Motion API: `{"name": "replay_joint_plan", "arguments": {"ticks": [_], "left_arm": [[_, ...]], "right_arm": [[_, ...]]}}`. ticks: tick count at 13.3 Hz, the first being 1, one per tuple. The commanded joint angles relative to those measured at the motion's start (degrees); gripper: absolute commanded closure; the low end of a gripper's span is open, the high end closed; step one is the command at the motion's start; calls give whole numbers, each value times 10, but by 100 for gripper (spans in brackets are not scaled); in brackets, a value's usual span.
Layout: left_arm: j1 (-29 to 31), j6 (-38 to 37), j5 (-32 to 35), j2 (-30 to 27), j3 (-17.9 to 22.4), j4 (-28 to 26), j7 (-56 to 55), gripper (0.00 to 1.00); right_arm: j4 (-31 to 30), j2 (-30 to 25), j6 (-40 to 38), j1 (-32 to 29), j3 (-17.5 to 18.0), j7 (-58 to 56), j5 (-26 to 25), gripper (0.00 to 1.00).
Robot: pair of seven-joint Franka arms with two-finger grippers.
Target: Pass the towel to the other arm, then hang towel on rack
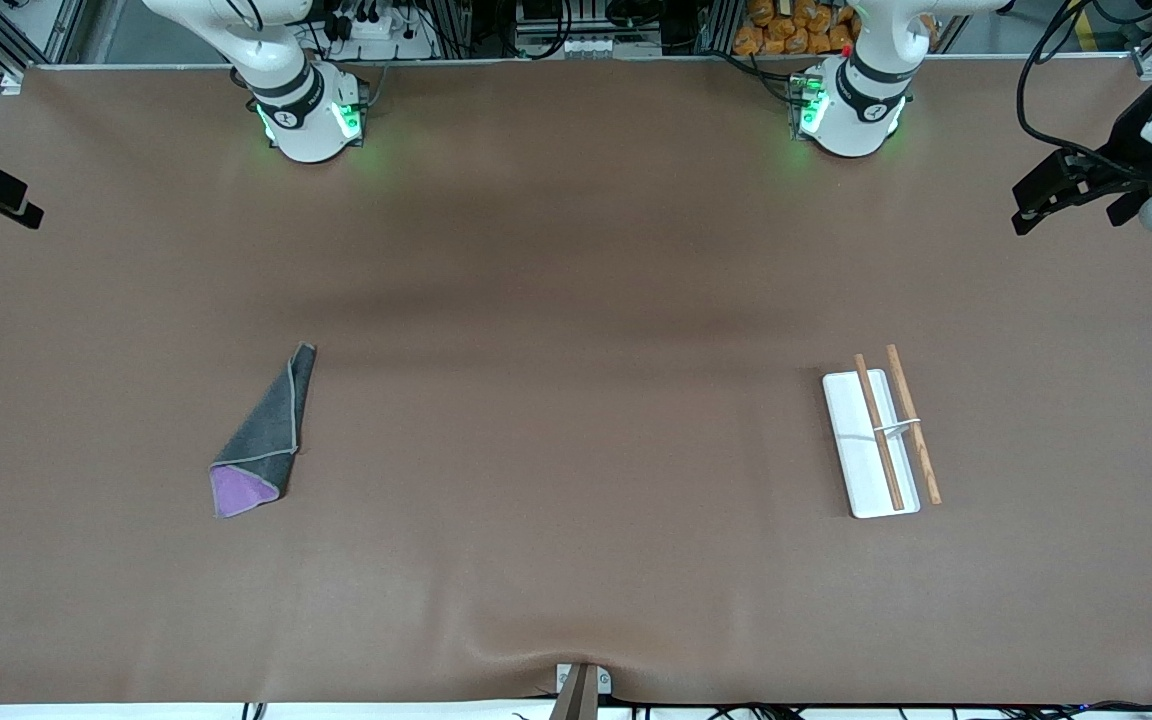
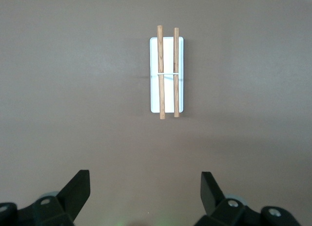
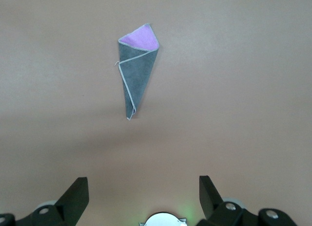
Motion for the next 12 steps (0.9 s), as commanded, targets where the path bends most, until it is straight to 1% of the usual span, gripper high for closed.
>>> {"name": "replay_joint_plan", "arguments": {"ticks": [1,3,6,7,10,12], "left_arm": [[-3,-7,-4,-3,5,5,14,0],[-2,-7,-4,-3,7,5,40,0],[-3,-7,-10,-1,24,6,53,0],[-3,-7,-12,-1,36,5,56,0],[-4,-7,-12,-2,34,5,56,0],[0,-7,-12,0,33,3,56,0]], "right_arm": [[0,-4,1,-9,5,-9,4,0],[0,-3,1,-9,6,-9,4,0],[0,-3,1,-10,6,-9,4,0],[0,-2,2,-11,5,-9,5,0],[-4,-1,2,-12,5,-9,6,0],[-5,13,2,-9,5,-8,6,0]]}}
